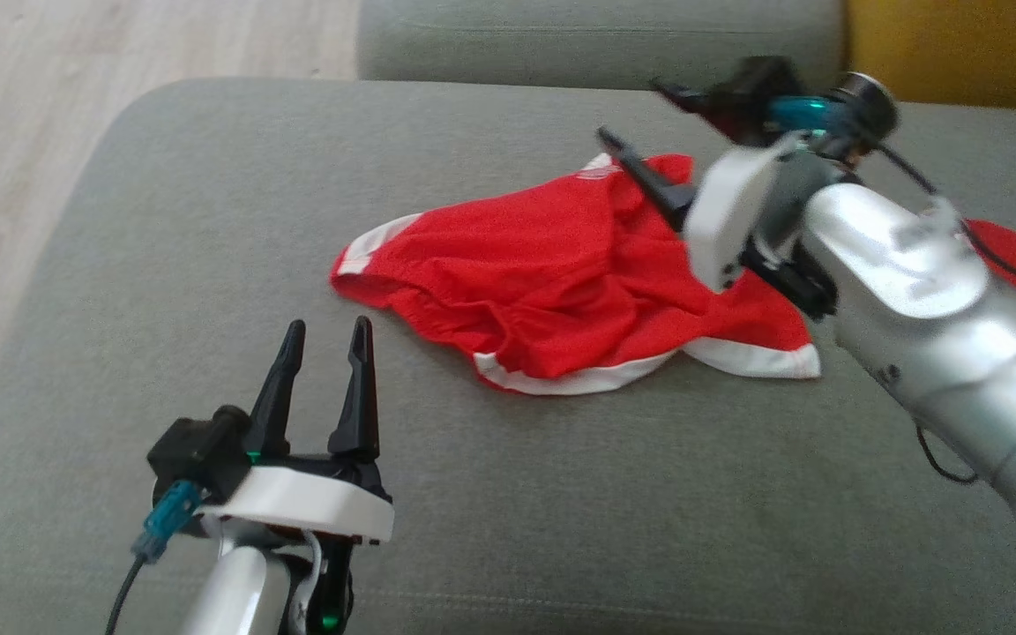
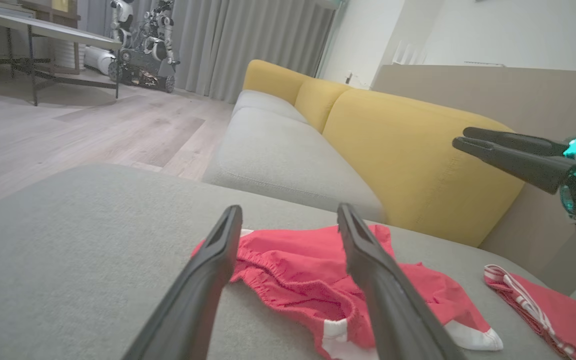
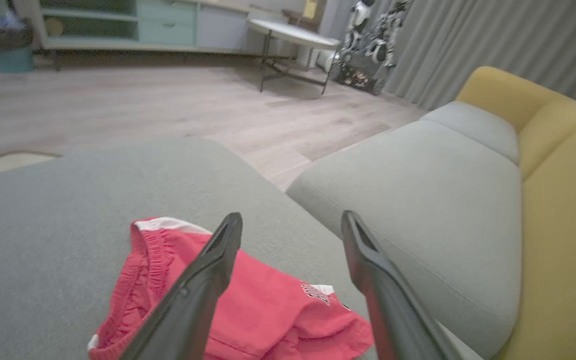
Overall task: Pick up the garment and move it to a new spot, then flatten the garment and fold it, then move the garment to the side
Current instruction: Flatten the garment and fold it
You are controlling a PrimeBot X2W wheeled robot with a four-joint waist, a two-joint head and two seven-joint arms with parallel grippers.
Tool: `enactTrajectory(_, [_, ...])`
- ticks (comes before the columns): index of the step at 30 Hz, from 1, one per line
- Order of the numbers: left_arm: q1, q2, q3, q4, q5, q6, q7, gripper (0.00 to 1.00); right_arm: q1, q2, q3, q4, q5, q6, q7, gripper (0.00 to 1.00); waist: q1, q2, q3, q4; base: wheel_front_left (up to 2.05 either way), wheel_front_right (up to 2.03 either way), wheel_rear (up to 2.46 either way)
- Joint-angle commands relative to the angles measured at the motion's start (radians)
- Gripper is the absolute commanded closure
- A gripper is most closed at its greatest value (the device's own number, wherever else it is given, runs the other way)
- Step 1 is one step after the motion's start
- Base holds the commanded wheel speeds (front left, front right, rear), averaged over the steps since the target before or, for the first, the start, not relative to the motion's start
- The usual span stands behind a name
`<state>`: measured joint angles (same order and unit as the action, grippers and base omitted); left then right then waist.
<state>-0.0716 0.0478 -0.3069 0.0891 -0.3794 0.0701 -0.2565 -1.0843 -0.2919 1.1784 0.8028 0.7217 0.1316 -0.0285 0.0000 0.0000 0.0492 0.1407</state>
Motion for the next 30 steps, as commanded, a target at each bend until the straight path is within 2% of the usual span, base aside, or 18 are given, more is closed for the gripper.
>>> enactTrajectory(1, [-0.038,0.002,0.039,-0.042,0.010,-0.003,-0.005,0.00,0.040,-0.013,-0.042,-0.013,-0.004,-0.001,-0.044,0.00,0.0000,0.0000,-0.004,-0.038,0.00,0.00,0.00])
enactTrajectory(6, [-0.039,0.002,0.052,-0.046,0.018,-0.009,-0.005,0.00,0.185,-0.039,-0.221,0.000,-0.047,-0.001,-0.186,0.00,0.0000,0.0000,0.007,-0.100,0.00,0.00,0.00])
enactTrajectory(11, [-0.034,0.002,0.073,-0.040,0.027,-0.021,-0.005,0.00,0.364,-0.020,-0.482,-0.032,-0.145,-0.001,-0.231,0.00,0.0000,0.0000,0.016,-0.159,0.00,0.00,0.00])
enactTrajectory(14, [-0.028,0.002,0.091,-0.042,0.017,-0.024,-0.005,0.00,0.495,0.012,-0.692,-0.137,-0.248,-0.001,-0.233,0.00,0.0000,0.0000,0.020,-0.189,0.00,0.00,0.00])
enactTrajectory(18, [-0.013,0.002,0.102,-0.031,0.021,-0.033,-0.005,0.00,0.699,0.100,-0.910,-0.309,-0.401,-0.001,-0.233,0.00,0.0000,0.0000,0.024,-0.215,0.00,0.00,0.00])
enactTrajectory(22, [-0.010,0.002,0.103,-0.012,0.035,-0.045,-0.005,0.00,0.824,0.171,-1.016,-0.440,-0.514,-0.001,-0.216,0.00,0.0000,0.0000,0.034,-0.232,0.00,0.00,0.00])
enactTrajectory(26, [-0.023,0.002,0.095,0.030,0.081,-0.068,-0.005,0.00,0.876,0.205,-1.056,-0.557,-0.570,-0.001,-0.166,0.00,0.0000,0.0000,0.050,-0.248,0.00,0.00,0.00])
enactTrajectory(30, [-0.055,0.023,0.064,0.139,0.155,-0.105,-0.005,0.00,0.905,0.224,-1.074,-0.633,-0.588,-0.001,-0.131,0.00,0.0000,0.0000,0.064,-0.262,0.00,0.00,0.00])
